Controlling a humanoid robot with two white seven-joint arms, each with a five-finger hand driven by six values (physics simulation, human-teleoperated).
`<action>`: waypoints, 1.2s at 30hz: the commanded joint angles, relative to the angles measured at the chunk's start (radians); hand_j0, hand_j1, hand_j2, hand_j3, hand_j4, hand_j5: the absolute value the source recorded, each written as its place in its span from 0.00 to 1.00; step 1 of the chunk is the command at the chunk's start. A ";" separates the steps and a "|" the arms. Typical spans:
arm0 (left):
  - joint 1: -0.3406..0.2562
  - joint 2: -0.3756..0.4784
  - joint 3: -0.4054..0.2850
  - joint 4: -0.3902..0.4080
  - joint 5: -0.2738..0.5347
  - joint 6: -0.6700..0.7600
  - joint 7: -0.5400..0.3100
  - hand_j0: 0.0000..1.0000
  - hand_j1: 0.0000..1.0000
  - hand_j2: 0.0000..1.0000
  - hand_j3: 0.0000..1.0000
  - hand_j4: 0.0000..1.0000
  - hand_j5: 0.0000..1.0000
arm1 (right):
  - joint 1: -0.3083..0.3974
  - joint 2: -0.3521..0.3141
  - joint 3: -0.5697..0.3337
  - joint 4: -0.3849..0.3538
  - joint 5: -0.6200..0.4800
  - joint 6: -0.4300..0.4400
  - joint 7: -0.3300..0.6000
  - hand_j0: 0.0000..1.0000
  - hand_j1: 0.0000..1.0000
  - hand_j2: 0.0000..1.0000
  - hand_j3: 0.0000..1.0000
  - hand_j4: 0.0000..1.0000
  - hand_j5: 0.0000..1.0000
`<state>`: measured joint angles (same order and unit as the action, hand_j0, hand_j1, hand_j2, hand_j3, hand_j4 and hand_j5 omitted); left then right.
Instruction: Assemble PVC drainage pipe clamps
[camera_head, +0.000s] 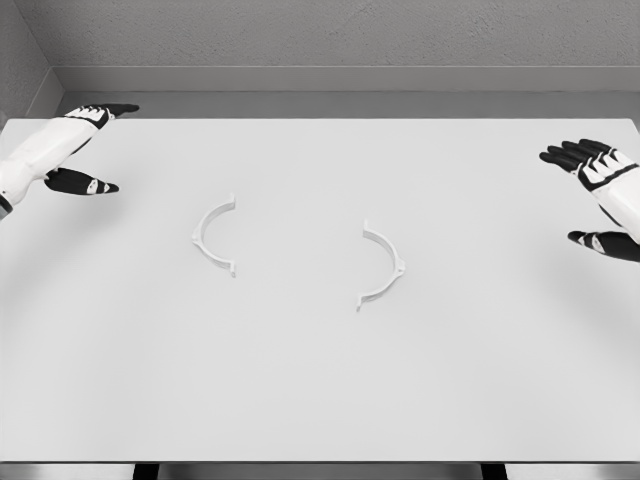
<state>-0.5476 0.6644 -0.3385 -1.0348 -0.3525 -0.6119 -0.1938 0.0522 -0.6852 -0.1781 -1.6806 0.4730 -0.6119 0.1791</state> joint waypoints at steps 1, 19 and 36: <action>-0.002 0.003 -0.002 0.001 0.004 0.001 0.001 1.00 1.00 1.00 1.00 1.00 1.00 | 0.002 0.000 0.000 -0.001 -0.005 0.001 -0.001 1.00 1.00 1.00 1.00 1.00 1.00; 0.072 -0.009 -0.070 -0.174 0.010 0.001 0.002 1.00 1.00 1.00 1.00 1.00 1.00 | -0.092 0.139 0.321 -0.087 0.346 0.001 0.020 1.00 1.00 1.00 1.00 1.00 1.00; 0.115 -0.002 -0.082 -0.136 -0.003 0.001 0.001 1.00 1.00 1.00 1.00 1.00 1.00 | -0.201 0.196 0.505 -0.044 0.351 0.001 0.056 1.00 1.00 1.00 1.00 1.00 1.00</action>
<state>-0.4341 0.6707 -0.4152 -1.1755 -0.3622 -0.6118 -0.1937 -0.1488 -0.4952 0.3076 -1.7399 0.8303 -0.6120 0.2350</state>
